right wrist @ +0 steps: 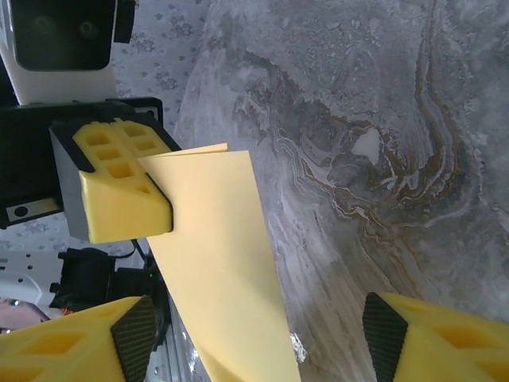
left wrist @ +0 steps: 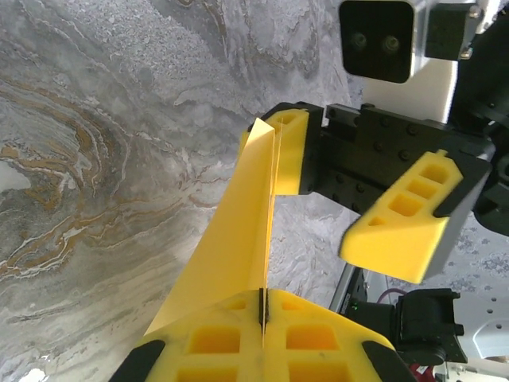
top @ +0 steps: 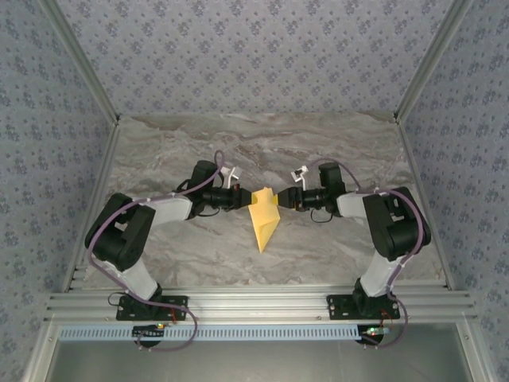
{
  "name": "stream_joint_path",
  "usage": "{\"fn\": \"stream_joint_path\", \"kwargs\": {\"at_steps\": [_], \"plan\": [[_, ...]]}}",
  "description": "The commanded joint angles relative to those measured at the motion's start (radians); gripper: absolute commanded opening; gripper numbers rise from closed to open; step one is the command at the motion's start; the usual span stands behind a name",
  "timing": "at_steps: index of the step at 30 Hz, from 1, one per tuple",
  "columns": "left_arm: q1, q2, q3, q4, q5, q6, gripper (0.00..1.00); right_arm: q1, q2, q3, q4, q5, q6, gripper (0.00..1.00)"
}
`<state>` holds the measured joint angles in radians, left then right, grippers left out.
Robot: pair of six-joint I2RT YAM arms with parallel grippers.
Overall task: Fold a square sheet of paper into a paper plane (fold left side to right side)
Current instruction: Fold the wing for the fifth time at the center of the table.
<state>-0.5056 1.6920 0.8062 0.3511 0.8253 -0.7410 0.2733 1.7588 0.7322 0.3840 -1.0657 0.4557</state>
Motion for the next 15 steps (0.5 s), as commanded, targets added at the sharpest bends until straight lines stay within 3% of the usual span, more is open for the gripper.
{"fn": "stream_joint_path", "kwargs": {"at_steps": [1,15], "plan": [[0.006,-0.029,0.002,0.045,0.04,0.022,0.0,0.003,0.044,0.021,0.056,-0.059,0.013,0.7],[0.007,0.004,0.005,0.057,0.062,0.019,0.0,0.011,0.072,0.011,0.07,-0.091,0.016,0.31]]}}
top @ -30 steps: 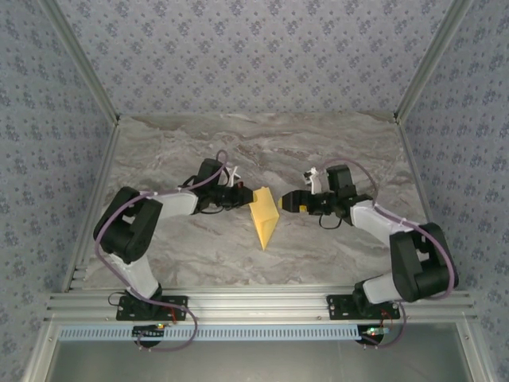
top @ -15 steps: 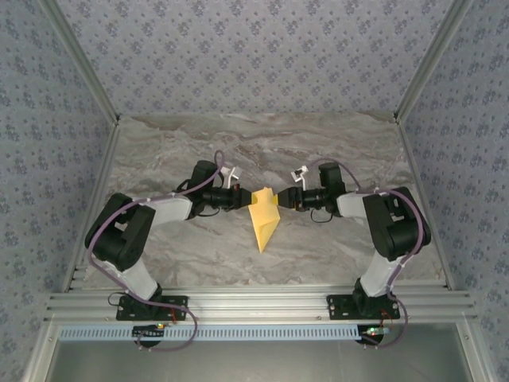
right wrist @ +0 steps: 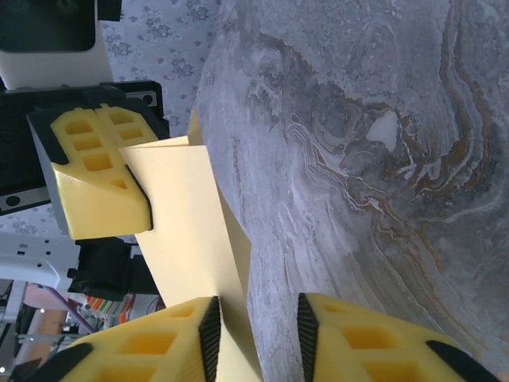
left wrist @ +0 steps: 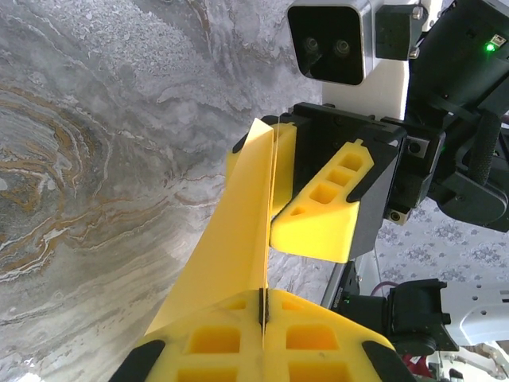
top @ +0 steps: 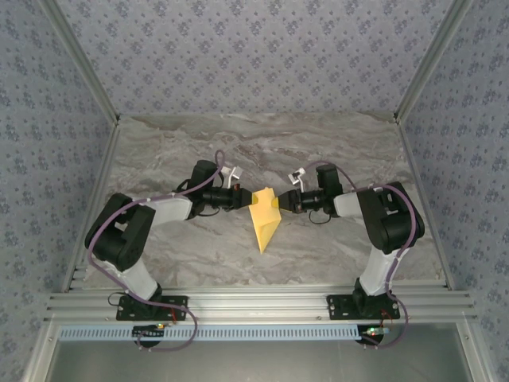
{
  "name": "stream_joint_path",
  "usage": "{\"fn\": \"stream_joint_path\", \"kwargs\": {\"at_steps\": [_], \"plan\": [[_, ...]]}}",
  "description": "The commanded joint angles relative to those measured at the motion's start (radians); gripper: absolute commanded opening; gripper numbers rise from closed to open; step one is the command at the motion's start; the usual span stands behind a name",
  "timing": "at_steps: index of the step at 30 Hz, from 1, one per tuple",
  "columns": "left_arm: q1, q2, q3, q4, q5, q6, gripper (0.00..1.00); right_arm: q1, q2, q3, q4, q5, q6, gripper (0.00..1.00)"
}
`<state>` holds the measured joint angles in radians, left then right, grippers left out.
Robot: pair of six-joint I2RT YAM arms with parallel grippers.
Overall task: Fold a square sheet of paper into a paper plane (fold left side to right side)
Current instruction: Fold the wing for the fifth time at the center of the table.
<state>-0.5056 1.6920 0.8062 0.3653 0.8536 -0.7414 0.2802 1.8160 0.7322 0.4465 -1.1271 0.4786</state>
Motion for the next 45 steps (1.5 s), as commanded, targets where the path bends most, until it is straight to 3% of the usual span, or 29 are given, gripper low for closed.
{"fn": "stream_joint_path", "kwargs": {"at_steps": [1,8,10,14,17,19,24,27,32,36,45], "plan": [[0.006,0.007,0.006,0.044,0.033,0.019,0.0,0.004,0.013,0.01,0.007,-0.03,-0.007,0.28],[0.009,0.034,0.02,0.003,0.012,0.046,0.01,0.006,-0.021,0.009,-0.072,-0.005,-0.033,0.0],[0.012,0.042,0.033,-0.052,-0.01,0.076,0.12,0.006,-0.043,0.015,-0.142,0.014,-0.057,0.0],[0.038,0.031,0.056,-0.167,-0.055,0.14,0.46,0.01,-0.105,0.017,-0.314,0.078,-0.11,0.0],[0.062,-0.012,0.069,-0.25,-0.11,0.175,0.6,0.015,-0.135,0.016,-0.396,0.14,-0.096,0.0],[0.065,-0.058,0.077,-0.308,-0.159,0.202,0.64,0.018,-0.147,0.015,-0.421,0.191,-0.059,0.0],[0.026,-0.214,0.081,-0.462,-0.273,0.27,0.64,0.023,-0.146,0.027,-0.435,0.283,0.099,0.0],[-0.082,-0.297,0.088,-0.587,-0.378,0.315,0.62,0.038,-0.151,0.056,-0.449,0.311,0.143,0.0],[-0.278,-0.36,0.05,-0.608,-0.508,0.241,0.61,0.078,-0.142,0.136,-0.556,0.379,0.189,0.0],[-0.379,-0.358,0.036,-0.593,-0.598,0.195,0.62,0.112,-0.12,0.175,-0.592,0.421,0.226,0.0],[-0.492,-0.219,0.11,-0.679,-0.817,0.221,0.66,0.159,-0.084,0.217,-0.62,0.467,0.269,0.0]]}}
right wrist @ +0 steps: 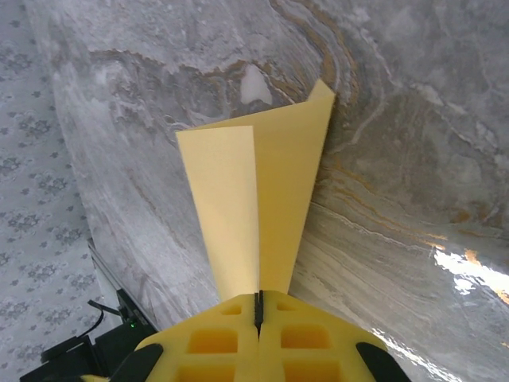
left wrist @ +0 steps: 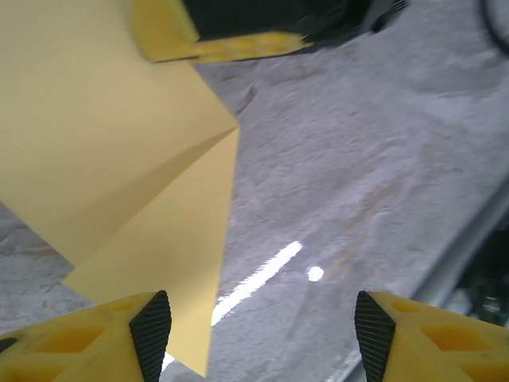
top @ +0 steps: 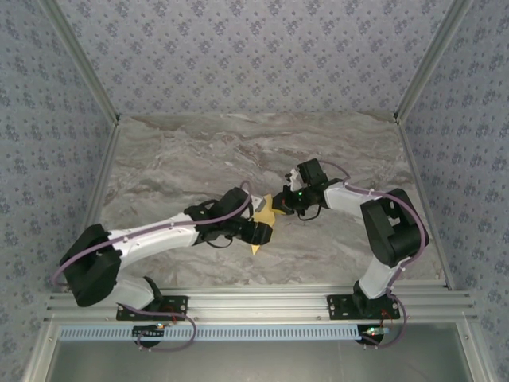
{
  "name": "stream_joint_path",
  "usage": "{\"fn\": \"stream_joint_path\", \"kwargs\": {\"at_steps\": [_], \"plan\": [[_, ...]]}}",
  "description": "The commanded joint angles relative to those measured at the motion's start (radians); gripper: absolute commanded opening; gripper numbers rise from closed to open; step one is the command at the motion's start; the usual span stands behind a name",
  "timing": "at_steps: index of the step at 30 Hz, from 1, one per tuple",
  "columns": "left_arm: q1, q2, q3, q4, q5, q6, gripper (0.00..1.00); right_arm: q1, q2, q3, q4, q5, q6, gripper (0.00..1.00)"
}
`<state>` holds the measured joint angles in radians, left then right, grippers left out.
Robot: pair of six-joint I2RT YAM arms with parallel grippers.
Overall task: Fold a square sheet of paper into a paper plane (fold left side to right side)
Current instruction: Fold the wing for the fifth time at the center of the table.
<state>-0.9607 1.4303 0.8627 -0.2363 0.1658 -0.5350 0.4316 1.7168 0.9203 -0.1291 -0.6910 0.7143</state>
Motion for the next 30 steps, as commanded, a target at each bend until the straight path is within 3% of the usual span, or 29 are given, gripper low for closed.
{"fn": "stream_joint_path", "kwargs": {"at_steps": [1,7,16,30], "plan": [[-0.051,0.059,0.069,-0.102,-0.162,0.019,0.66,0.009,0.019,0.032,-0.046,0.032,0.036,0.0],[-0.131,0.157,0.155,-0.211,-0.347,0.016,0.67,0.015,0.027,0.047,-0.07,0.042,0.047,0.0],[-0.206,0.302,0.275,-0.332,-0.503,0.025,0.68,0.018,0.035,0.059,-0.081,0.039,0.061,0.0],[-0.243,0.415,0.343,-0.4,-0.595,-0.005,0.55,0.022,0.053,0.072,-0.099,0.038,0.053,0.0]]}}
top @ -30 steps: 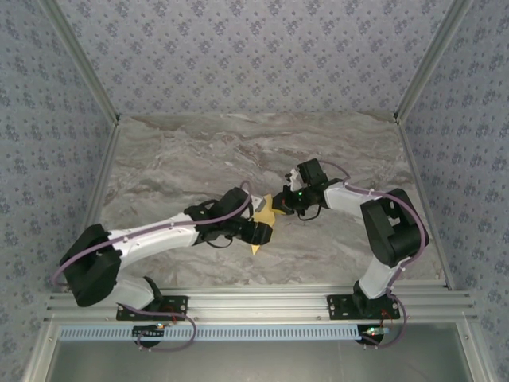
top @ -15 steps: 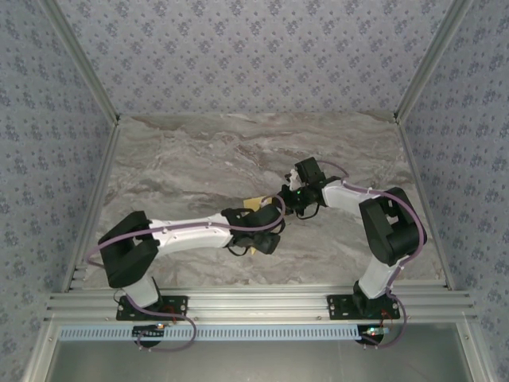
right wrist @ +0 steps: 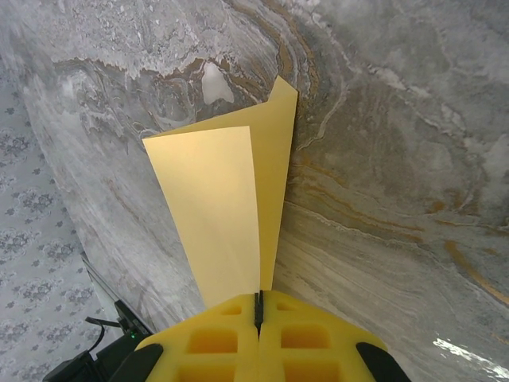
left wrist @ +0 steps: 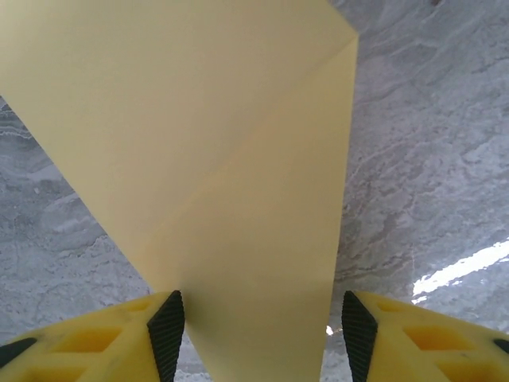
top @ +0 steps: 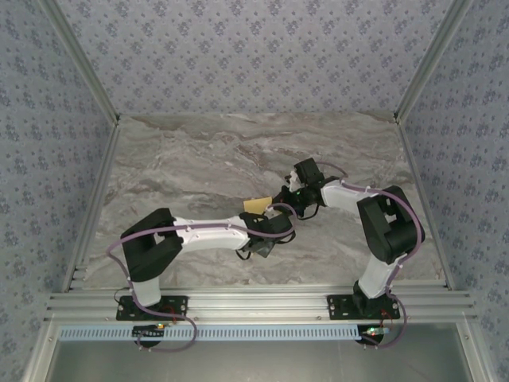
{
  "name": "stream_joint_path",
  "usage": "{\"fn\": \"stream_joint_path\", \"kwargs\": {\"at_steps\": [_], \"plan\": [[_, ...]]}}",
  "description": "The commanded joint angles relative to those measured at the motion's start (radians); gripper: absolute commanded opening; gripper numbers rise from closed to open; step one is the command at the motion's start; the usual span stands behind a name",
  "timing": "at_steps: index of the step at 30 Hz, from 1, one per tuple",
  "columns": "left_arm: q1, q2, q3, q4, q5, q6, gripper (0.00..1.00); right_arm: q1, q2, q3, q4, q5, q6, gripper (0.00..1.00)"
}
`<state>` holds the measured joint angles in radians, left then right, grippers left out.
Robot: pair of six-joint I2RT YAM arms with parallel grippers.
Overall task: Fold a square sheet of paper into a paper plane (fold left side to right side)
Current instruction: Fold the wing for the fifth time at the center of the table.
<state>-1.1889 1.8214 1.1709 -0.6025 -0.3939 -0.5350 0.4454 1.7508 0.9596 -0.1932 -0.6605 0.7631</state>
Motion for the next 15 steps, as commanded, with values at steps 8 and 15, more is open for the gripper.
{"fn": "stream_joint_path", "kwargs": {"at_steps": [8,15], "plan": [[-0.024,0.042,0.044,-0.031,-0.028,-0.005,0.47,0.011,0.027,0.04,-0.05,0.015,-0.001,0.0],[-0.024,0.046,0.039,-0.026,-0.026,-0.008,0.33,0.011,0.026,0.045,-0.065,0.022,-0.011,0.0]]}}
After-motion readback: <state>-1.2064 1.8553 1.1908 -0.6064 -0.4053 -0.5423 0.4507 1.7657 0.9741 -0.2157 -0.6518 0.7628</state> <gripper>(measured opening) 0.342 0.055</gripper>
